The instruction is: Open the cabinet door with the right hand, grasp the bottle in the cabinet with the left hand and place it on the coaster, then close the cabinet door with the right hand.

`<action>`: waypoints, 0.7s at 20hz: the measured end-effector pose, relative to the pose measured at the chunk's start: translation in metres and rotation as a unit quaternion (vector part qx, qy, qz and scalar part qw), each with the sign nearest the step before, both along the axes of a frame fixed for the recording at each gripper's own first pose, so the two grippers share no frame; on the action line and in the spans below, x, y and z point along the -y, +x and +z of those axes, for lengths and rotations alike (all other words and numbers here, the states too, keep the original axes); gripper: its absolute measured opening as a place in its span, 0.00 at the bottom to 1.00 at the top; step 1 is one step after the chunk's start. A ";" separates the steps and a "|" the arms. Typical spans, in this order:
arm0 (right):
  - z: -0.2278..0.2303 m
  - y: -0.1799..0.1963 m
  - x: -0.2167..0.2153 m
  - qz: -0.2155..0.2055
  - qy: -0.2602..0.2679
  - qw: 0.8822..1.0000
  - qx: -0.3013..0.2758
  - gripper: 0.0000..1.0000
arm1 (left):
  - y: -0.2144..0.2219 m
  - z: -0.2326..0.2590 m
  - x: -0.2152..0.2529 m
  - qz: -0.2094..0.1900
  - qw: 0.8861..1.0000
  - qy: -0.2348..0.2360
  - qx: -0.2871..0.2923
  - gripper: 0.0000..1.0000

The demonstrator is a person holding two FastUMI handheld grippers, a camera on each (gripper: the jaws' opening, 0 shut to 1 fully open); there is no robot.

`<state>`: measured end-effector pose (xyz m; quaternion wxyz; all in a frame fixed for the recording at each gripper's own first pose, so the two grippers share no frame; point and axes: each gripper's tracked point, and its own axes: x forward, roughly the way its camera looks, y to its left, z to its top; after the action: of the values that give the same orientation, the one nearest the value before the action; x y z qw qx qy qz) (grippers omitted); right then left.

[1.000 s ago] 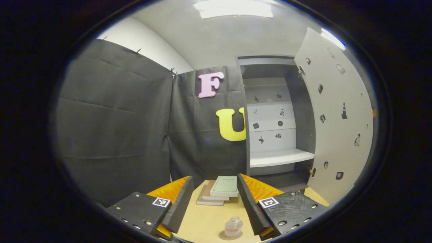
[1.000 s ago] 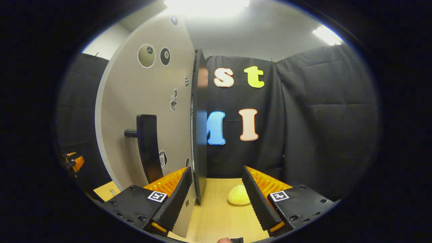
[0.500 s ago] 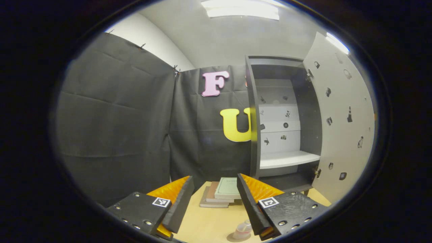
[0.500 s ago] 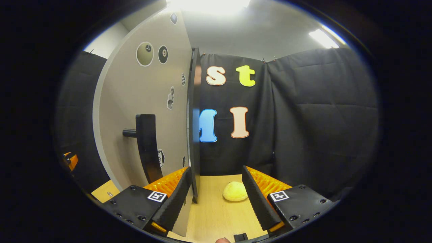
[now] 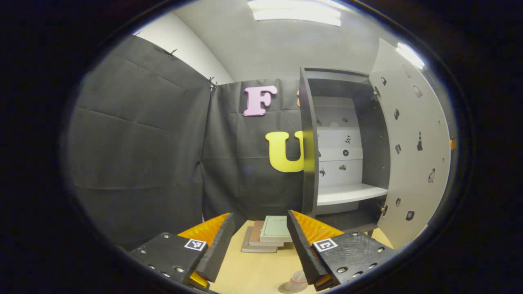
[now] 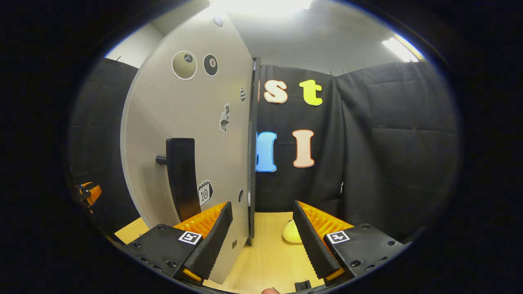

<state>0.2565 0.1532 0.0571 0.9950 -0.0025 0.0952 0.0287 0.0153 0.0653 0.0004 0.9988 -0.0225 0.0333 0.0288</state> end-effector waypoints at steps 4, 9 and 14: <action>0.001 -0.003 -0.024 0.012 -0.002 1.000 0.002 0.95 | 0.007 -0.003 -0.008 -0.008 1.000 0.010 -0.001 0.77; 0.003 0.000 -0.049 0.017 0.001 1.000 0.004 0.95 | 0.015 -0.009 -0.021 -0.016 1.000 0.009 -0.003 0.77; 0.004 0.005 -0.071 0.015 0.005 1.000 0.007 0.95 | 0.025 -0.010 -0.032 -0.028 0.999 0.018 -0.001 0.77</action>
<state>0.2612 0.2237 0.0608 0.9952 0.0003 0.0878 0.0440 0.0405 0.0974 -0.0100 0.9994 -0.0036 0.0342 0.0014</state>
